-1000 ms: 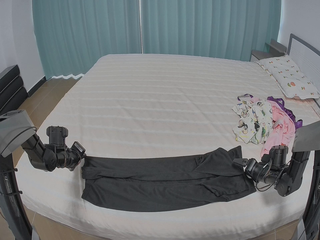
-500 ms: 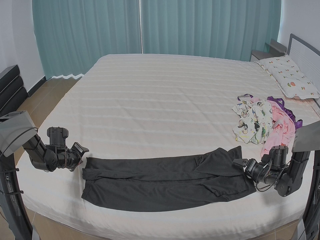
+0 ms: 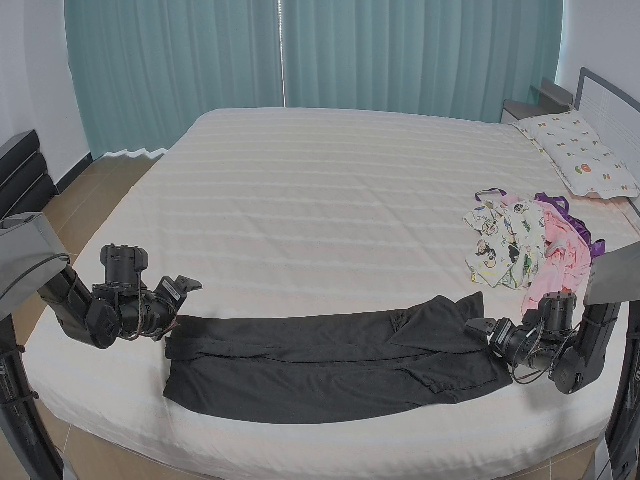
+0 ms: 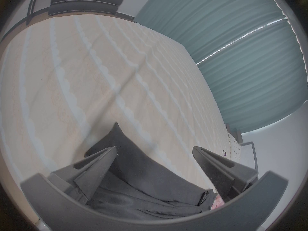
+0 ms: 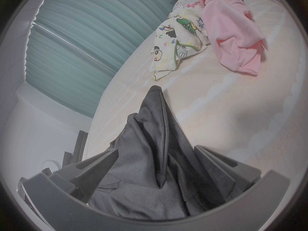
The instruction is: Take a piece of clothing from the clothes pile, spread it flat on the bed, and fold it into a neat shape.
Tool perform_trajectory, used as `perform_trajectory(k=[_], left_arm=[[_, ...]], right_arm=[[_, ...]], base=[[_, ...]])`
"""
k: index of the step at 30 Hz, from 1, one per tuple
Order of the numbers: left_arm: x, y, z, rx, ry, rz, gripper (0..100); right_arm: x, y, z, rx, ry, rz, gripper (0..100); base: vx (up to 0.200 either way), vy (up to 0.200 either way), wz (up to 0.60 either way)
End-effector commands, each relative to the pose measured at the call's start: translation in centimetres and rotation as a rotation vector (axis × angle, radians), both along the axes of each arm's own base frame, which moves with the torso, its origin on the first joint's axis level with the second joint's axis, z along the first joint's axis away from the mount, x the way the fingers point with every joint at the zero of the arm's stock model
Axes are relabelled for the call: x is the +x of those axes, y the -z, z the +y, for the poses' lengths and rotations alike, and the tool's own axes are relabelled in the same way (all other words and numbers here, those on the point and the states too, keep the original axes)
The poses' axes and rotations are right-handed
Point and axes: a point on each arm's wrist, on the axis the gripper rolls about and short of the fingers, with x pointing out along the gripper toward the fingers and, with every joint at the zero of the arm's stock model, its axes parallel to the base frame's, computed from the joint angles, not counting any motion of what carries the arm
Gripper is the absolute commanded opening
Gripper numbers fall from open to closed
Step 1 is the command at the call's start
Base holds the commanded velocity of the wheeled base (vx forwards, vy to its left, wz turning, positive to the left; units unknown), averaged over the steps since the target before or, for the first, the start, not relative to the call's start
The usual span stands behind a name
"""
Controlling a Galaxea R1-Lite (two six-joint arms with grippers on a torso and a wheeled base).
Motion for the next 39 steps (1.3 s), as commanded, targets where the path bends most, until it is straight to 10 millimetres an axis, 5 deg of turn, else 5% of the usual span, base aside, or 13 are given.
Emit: perform_trajectory(k=[1,16,24,39], left_arm=[[-0.5,-0.3,-1.1,-0.001,0.032,-0.002,100],[-0.8,1.8,-4.2,0.010,0.124,0.061,100],[-2.8,1.7,-5.1,0.031,0.184,0.100,100],[-4.0,1.2,-4.8,0.162,0.222,0.169,100]], right_arm=[[-0.1,0.0,0.1,0.000,-0.004,0.003,100],[-0.1,0.2,0.2,0.000,-0.007,0.010,100],[-0.1,0.2,0.2,0.000,-0.007,0.010,100],[-0.1,0.2,0.2,0.000,-0.007,0.012,100]], base=[[0.000,0.000,0.00],[0.000,0.000,0.00],[0.000,0.000,0.00],[0.000,0.000,0.00]])
